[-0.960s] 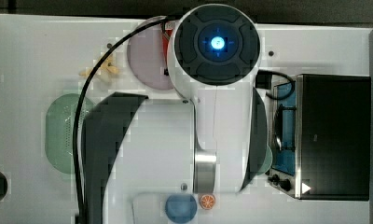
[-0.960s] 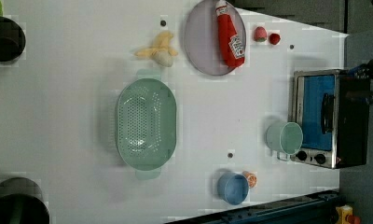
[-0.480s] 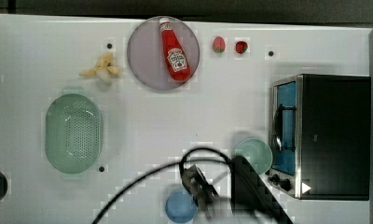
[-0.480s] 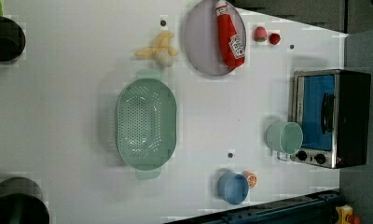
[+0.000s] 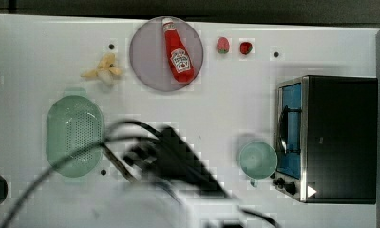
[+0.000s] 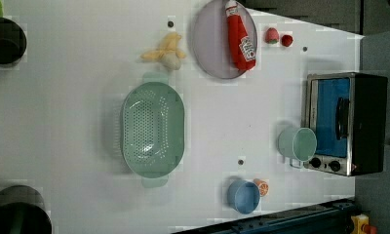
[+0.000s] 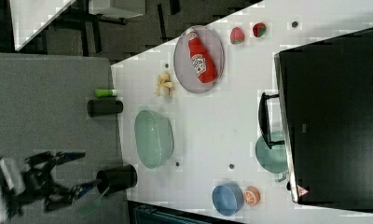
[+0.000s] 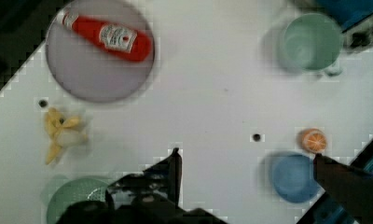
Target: Drag strainer left to right.
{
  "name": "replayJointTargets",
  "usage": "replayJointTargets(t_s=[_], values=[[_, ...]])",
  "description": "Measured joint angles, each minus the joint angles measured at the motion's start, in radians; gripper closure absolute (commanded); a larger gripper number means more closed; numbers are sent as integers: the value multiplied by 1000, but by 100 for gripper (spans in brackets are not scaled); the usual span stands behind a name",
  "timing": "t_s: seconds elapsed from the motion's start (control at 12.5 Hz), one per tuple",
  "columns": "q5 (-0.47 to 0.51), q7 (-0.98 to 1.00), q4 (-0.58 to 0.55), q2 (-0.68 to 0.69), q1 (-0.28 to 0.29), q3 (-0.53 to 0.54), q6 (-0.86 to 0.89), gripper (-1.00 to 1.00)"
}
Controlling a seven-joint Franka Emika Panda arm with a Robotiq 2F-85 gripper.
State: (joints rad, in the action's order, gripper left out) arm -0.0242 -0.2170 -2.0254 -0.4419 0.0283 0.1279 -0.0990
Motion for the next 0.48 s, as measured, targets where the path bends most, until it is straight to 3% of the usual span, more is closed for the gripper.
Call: replayJointTargets(t_s=[0.48], values=[[19,-450,-92,388,11,341,-295,-100]])
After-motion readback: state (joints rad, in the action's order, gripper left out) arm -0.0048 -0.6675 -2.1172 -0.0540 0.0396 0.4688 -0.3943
